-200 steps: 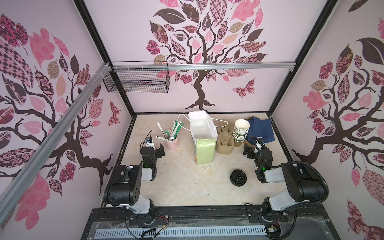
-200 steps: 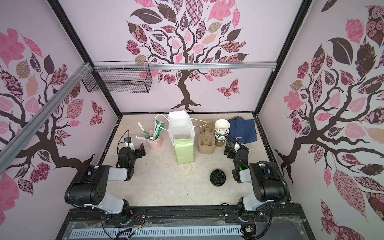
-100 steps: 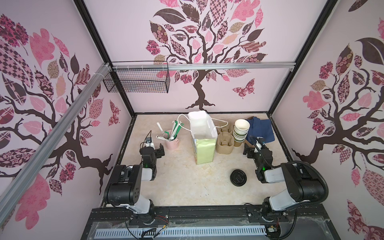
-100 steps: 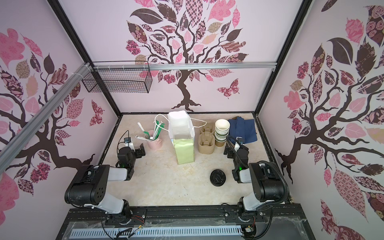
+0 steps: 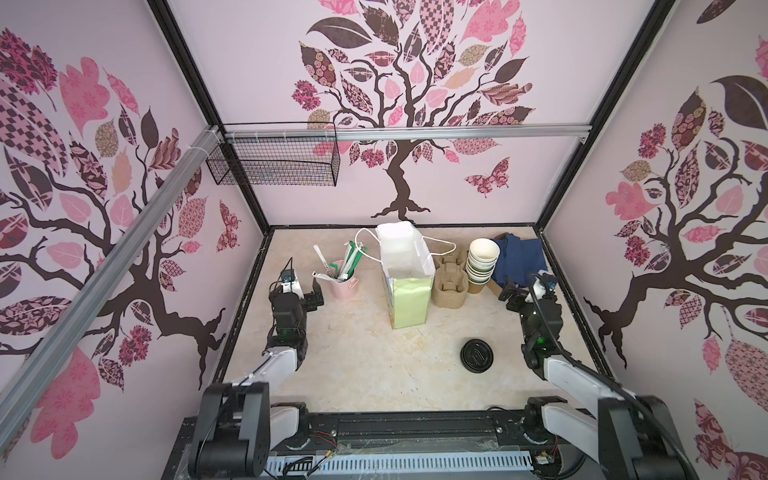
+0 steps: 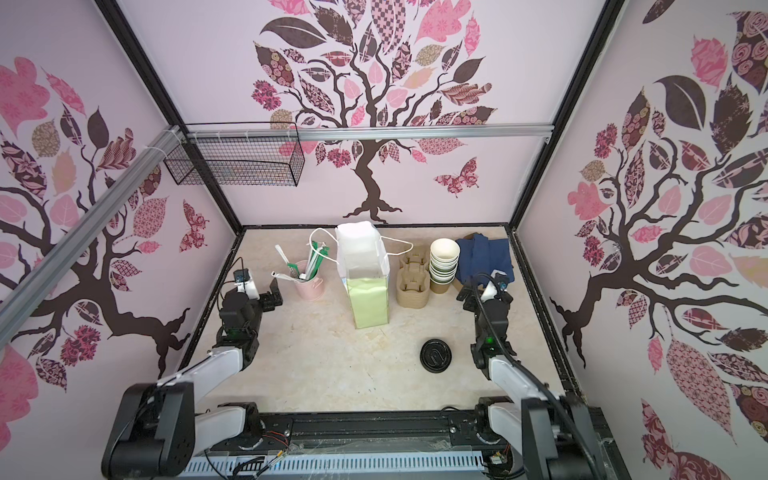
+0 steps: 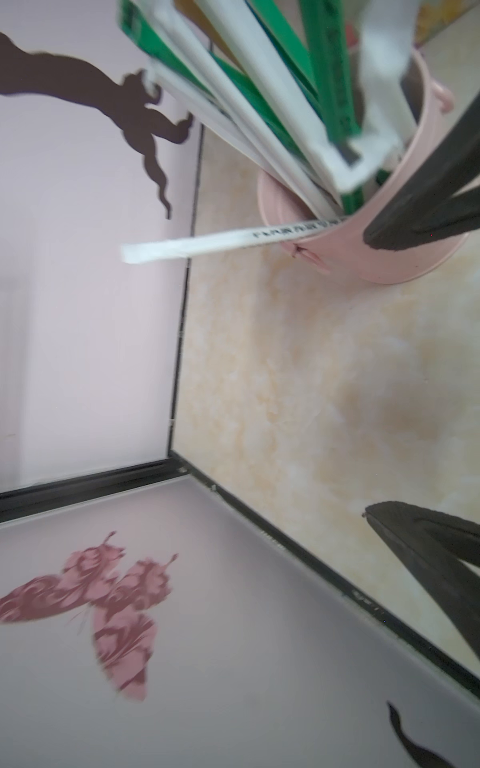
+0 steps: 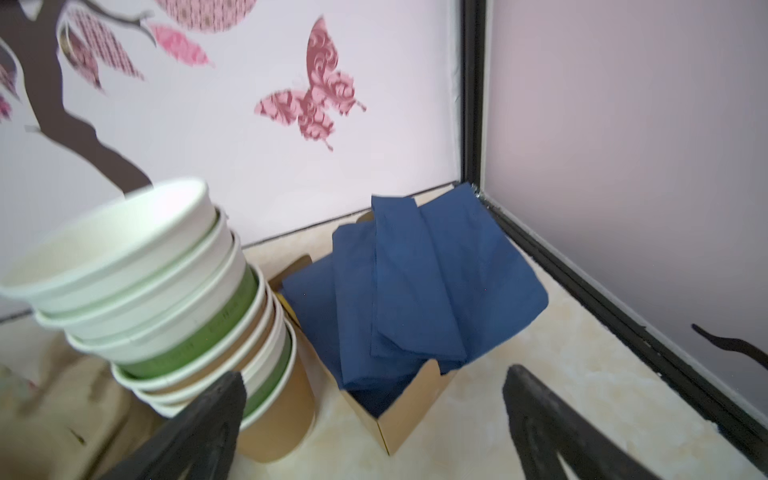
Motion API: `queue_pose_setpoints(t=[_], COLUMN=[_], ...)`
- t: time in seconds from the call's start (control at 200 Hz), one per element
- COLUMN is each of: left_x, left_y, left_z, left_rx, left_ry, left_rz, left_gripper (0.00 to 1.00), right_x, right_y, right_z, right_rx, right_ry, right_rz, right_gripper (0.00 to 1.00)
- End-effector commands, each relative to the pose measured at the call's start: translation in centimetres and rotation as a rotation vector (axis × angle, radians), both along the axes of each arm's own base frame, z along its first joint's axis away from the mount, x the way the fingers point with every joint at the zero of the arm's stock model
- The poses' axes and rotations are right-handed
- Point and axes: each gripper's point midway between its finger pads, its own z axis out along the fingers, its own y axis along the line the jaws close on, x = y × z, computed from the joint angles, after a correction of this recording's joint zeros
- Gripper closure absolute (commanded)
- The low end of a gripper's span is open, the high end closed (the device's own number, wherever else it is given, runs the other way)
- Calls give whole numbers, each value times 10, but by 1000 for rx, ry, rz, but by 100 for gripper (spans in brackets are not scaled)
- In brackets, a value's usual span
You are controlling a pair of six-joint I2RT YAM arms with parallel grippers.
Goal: Pack the takeout coffee
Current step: 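Reach the right gripper to the green-banded cup stack and grasp the top cup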
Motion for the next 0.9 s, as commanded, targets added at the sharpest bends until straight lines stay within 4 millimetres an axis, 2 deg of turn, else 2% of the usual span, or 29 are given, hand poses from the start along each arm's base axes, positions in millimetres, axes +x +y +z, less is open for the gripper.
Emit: queue_pose_setpoints(t=[0.0, 0.08, 0.17, 0.3, 0.35, 0.42, 0.53, 0.645, 0.73, 0.895], left_x=[-19, -32, -45, -56, -59, -63, -69, -73, -73, -68], left_y=[1, -4, -17, -35, -39, -46, -62, -82, -89, -93], left_z=[2, 19, 32, 57, 63, 72, 80, 87, 90, 98], left_rx=[10, -39, -109, -212, -247, -285, -335, -360, -384, -389], left_ry=[69, 55, 73, 85, 103, 126, 174, 202, 208, 207], left_rz=[-2, -18, -82, -157, -170, -185, -219, -267, -278, -290], left_gripper=[2, 2, 2, 2, 2, 2, 2, 2, 2, 2], right_x=[-24, -32, -39, -36, -29, -20, -6, 19, 36, 62], right_y=[-3, 13, 20, 44, 53, 56, 50, 56, 60, 66], right_z=[-23, -19, -11, 14, 34, 50, 62, 74, 75, 56], right_rx=[172, 234, 335, 440, 461, 467, 432, 382, 316, 226], right_ry=[194, 238, 310, 462, 497, 560, 660, 719, 763, 879], right_rz=[-53, 24, 28, 116, 154, 153, 109, 129, 129, 116], right_gripper=[0, 0, 5, 8, 8, 8, 13, 21, 28, 34])
